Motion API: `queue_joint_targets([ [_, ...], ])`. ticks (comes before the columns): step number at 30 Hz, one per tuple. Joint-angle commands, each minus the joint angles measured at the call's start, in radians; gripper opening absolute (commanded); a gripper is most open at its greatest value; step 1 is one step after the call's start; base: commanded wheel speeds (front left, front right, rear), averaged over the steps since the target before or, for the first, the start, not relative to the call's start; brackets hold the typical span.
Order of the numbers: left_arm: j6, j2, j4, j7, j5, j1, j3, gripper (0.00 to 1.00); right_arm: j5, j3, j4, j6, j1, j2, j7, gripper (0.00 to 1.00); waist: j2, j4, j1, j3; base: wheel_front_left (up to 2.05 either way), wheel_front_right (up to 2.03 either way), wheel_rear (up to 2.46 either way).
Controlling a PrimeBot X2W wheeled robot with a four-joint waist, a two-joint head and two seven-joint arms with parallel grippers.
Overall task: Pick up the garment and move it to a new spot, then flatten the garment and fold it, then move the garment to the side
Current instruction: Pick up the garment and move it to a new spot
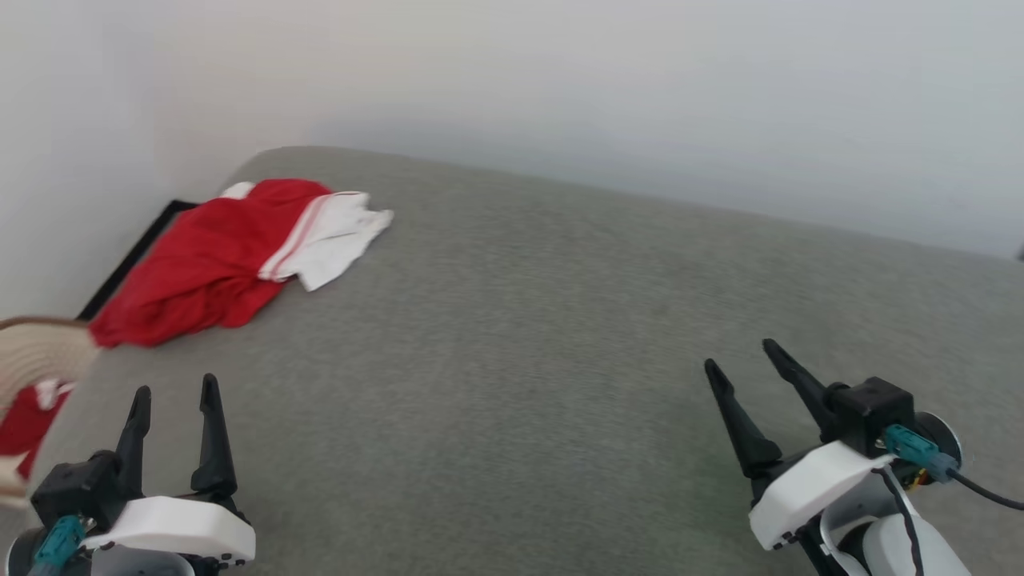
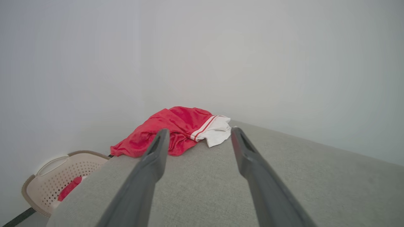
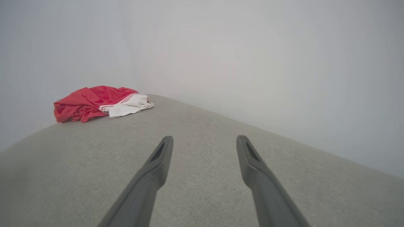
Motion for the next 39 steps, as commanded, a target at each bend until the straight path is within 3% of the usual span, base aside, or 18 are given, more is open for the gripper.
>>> queue_joint_targets([
  [1,0.006,-0.002,-0.005,0.005,-0.005,0.012,0.001,1.00,0.006,0.005,-0.002,0.000,-0.014,0.000,0.003,1.00,0.0000,0.051,0.0000,-0.006,0.00,0.00,0.00],
  [11,0.010,-0.011,-0.013,0.008,-0.018,0.011,-0.010,1.00,0.010,0.028,-0.013,0.000,-0.025,-0.002,0.010,1.00,0.0000,0.169,0.0000,0.018,0.00,0.00,0.00],
  [19,-0.006,-0.030,0.007,0.006,-0.039,-0.030,-0.021,1.00,0.015,0.007,-0.021,0.000,-0.029,-0.016,0.014,1.00,0.0000,0.203,0.0000,0.049,0.00,0.00,0.00],
  [26,-0.028,-0.020,0.048,0.018,-0.061,-0.159,-0.027,1.00,0.005,-0.030,-0.053,0.000,-0.023,-0.026,0.023,1.00,0.0000,0.177,0.0000,0.103,0.00,0.00,0.00],
  [39,-0.093,0.070,0.325,0.027,-0.064,-0.592,-0.026,1.00,-0.007,-0.042,-0.196,0.000,-0.131,-0.105,0.079,1.00,0.0000,0.043,0.0000,0.334,0.00,0.00,0.00],
])
